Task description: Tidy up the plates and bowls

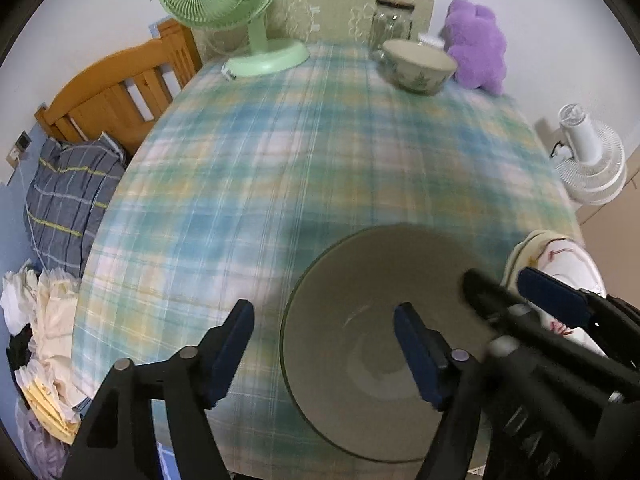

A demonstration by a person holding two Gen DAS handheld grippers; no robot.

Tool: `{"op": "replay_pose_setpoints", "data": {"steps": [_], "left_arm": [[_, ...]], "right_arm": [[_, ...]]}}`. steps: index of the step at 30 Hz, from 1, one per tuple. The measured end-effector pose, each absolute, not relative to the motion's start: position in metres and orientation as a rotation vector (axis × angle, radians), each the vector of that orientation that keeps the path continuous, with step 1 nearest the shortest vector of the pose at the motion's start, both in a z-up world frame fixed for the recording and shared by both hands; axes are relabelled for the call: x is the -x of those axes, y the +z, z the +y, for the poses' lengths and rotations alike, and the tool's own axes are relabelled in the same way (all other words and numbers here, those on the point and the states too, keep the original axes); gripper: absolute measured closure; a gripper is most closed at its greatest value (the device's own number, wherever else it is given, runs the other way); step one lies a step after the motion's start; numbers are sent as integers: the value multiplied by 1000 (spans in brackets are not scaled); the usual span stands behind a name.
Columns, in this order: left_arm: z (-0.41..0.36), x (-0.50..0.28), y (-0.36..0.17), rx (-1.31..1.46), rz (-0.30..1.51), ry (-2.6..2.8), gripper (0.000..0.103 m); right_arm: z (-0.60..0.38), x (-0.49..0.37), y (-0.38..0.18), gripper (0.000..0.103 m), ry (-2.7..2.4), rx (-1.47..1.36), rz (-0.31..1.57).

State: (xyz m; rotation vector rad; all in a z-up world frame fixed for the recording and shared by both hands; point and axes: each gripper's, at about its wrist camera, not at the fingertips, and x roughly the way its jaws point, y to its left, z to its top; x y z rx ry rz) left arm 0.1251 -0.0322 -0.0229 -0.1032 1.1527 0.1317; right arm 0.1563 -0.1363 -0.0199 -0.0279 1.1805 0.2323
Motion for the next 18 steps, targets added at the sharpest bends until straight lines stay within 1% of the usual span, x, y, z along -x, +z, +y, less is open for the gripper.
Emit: {"op": "replay_pose_setpoints", "data": {"steps": [1,2,5,11,18], "left_arm": [[-33,-125,-19,94,1144,129,26],[-32,-126,-14,89,1132,123,26],[-27,-131,1,83,1105,101,23],[-23,-146,35,57,1038,67,23],[-25,-172,58,29,972,18,23]], "right_arm": [[-136,-155,-16,44,236,22,1173],[-136,-153,-11,39,233,14,1157],[-134,-151,4,39,210,18,1113],[-132,-159,38,37,152,-13,1058],[-132,-178,71,34,100,-11,977]]}}
